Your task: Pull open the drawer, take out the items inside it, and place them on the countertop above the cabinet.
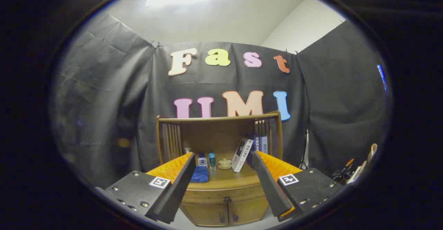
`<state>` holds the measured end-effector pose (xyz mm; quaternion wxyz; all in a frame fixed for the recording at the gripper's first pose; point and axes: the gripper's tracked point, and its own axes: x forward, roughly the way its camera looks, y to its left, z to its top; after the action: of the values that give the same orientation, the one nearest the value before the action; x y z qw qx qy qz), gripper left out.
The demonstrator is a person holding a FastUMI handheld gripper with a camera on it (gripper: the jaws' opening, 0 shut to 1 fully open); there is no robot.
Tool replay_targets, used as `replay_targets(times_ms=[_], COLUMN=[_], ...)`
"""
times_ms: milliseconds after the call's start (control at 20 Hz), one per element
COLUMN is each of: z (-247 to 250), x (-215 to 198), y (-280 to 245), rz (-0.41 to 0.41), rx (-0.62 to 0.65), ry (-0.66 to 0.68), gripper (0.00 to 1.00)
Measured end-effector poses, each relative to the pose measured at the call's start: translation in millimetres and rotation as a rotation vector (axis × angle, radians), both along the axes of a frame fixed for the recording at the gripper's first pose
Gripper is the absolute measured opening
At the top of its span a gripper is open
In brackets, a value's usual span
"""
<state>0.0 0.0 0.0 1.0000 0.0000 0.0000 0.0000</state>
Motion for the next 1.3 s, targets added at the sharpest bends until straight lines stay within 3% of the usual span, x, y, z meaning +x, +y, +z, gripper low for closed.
replay_targets(times_ms=[900,1100,1300], z=[-36.0,-19.5,-37.9], x=[30.3,43.0,58.3], y=[-5.6,-11.2,-5.8], rz=[-0.026,-0.054,-0.01], rx=[-0.022,-0.096,0.019], ry=[0.036,-0.1,-0.14], gripper=[0.99,0.99,0.98])
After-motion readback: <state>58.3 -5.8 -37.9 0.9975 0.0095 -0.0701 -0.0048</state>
